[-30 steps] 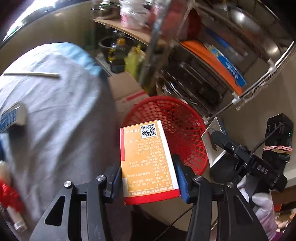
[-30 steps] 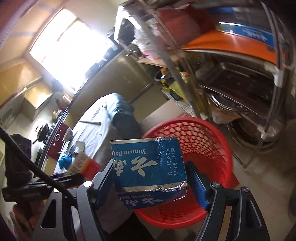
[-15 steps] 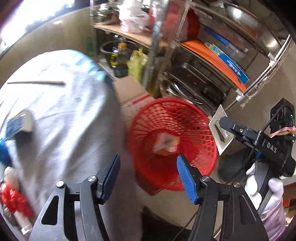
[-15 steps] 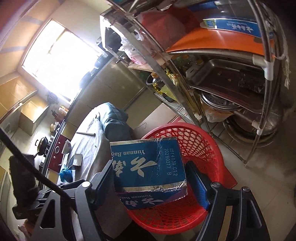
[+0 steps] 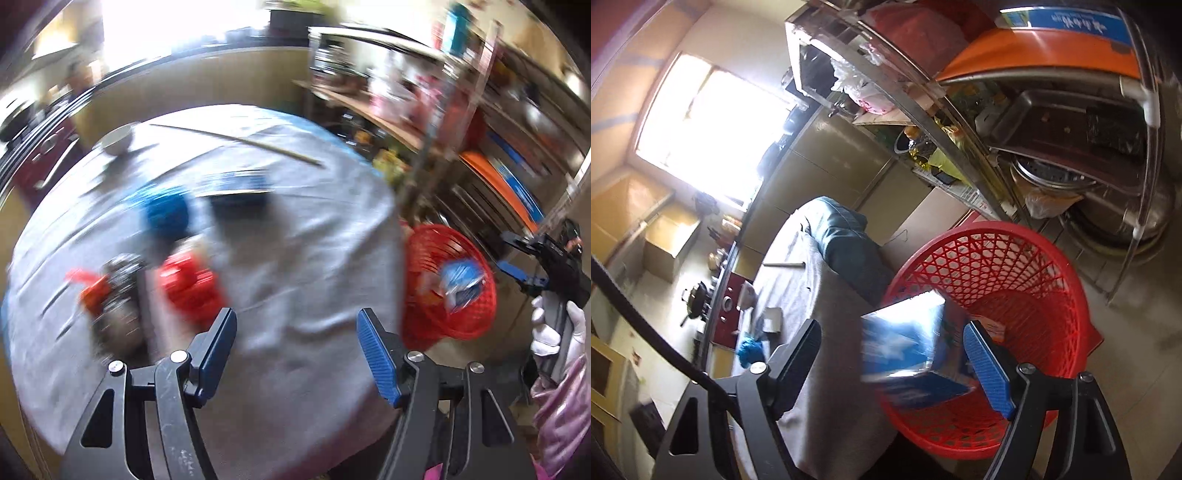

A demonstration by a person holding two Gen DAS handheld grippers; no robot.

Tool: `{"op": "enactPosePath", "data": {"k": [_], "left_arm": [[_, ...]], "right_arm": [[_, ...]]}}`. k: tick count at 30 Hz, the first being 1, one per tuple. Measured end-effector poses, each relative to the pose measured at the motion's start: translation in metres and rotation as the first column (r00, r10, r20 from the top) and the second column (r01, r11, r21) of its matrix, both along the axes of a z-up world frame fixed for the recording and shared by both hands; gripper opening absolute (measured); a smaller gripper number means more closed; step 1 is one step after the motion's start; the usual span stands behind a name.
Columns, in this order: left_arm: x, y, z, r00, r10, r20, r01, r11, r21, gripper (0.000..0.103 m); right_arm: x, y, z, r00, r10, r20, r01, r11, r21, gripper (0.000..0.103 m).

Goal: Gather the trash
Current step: 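Carry both boxes to the red basket and open both tools to drop them, then grasp the black plastic bag with the left tool while the right tool grasps the red bag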

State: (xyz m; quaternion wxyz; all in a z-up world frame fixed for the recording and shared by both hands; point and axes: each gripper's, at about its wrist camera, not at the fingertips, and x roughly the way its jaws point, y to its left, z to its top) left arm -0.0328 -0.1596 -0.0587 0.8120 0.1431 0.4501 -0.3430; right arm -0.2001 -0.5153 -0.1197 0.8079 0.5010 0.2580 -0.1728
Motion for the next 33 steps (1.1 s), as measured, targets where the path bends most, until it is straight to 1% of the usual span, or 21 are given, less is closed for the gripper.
{"op": "enactPosePath", "data": {"k": [3, 5, 7, 9, 12, 13, 15, 18, 22, 24, 26, 28, 29, 31, 32, 33], "left_arm": [[0.013, 0.038, -0.001, 0.995, 0.100, 0.012, -0.100, 0.995, 0.002, 0.069], [0.021, 0.062, -0.002, 0.985, 0.172, 0.025, -0.172, 0.985, 0.011, 0.069], [0.030, 0.091, -0.005, 0.969, 0.246, 0.029, -0.246, 0.969, 0.018, 0.069], [0.041, 0.118, -0.009, 0.947, 0.320, 0.026, -0.321, 0.947, 0.029, 0.069], [0.050, 0.149, -0.015, 0.919, 0.394, 0.015, -0.394, 0.918, 0.032, 0.069], [0.050, 0.154, -0.016, 0.914, 0.404, 0.012, -0.405, 0.914, 0.030, 0.069], [0.051, 0.159, -0.018, 0.913, 0.407, 0.004, -0.407, 0.913, 0.025, 0.069], [0.053, 0.158, -0.020, 0.921, 0.389, -0.008, -0.388, 0.921, 0.015, 0.069], [0.064, 0.146, -0.024, 0.937, 0.343, -0.068, -0.346, 0.937, -0.044, 0.069], [0.075, 0.139, -0.027, 0.943, 0.324, -0.080, -0.330, 0.942, -0.067, 0.069], [0.087, 0.133, -0.032, 0.943, 0.317, -0.106, -0.326, 0.942, -0.085, 0.069], [0.101, 0.130, -0.039, 0.939, 0.305, -0.156, -0.323, 0.940, -0.106, 0.069], [0.108, 0.128, -0.044, 0.934, 0.305, -0.185, -0.328, 0.938, -0.111, 0.068], [0.120, 0.126, -0.055, 0.926, 0.291, -0.240, -0.327, 0.937, -0.124, 0.058], [0.125, 0.124, -0.060, 0.920, 0.293, -0.259, -0.331, 0.936, -0.118, 0.055], [0.130, 0.124, -0.066, 0.914, 0.299, -0.276, -0.339, 0.934, -0.111, 0.050]], "right_arm": [[-0.001, -0.001, 0.003, 1.000, -0.012, 0.022, 0.011, 1.000, 0.022, 0.082], [0.001, 0.002, 0.009, 0.999, 0.011, 0.042, -0.011, 1.000, 0.013, 0.082], [0.005, 0.009, 0.017, 0.998, 0.038, 0.043, -0.036, 0.999, -0.026, 0.082], [0.013, 0.016, 0.022, 0.997, 0.070, 0.036, -0.068, 0.996, -0.054, 0.082], [0.029, 0.026, 0.023, 0.993, 0.117, 0.019, -0.115, 0.991, -0.062, 0.082], [0.037, 0.032, 0.022, 0.990, 0.137, 0.014, -0.136, 0.989, -0.060, 0.082], [0.052, 0.042, 0.020, 0.985, 0.173, 0.007, -0.172, 0.983, -0.056, 0.082], [0.076, 0.061, 0.020, 0.972, 0.237, -0.008, -0.237, 0.969, -0.068, 0.082], [0.102, 0.091, 0.025, 0.945, 0.324, -0.029, -0.326, 0.939, -0.110, 0.082], [0.112, 0.103, 0.026, 0.930, 0.365, -0.043, -0.367, 0.921, -0.129, 0.082], [0.119, 0.114, 0.027, 0.919, 0.390, -0.052, -0.393, 0.909, -0.142, 0.082], [0.126, 0.124, 0.026, 0.909, 0.413, -0.055, -0.417, 0.898, -0.141, 0.082], [0.129, 0.128, 0.025, 0.905, 0.422, -0.054, -0.425, 0.894, -0.138, 0.082], [0.137, 0.137, 0.023, 0.895, 0.442, -0.061, -0.446, 0.884, -0.138, 0.082], [0.142, 0.141, 0.023, 0.889, 0.454, -0.062, -0.458, 0.878, -0.140, 0.083], [0.147, 0.147, 0.023, 0.882, 0.468, -0.061, -0.471, 0.871, -0.141, 0.082]]}}
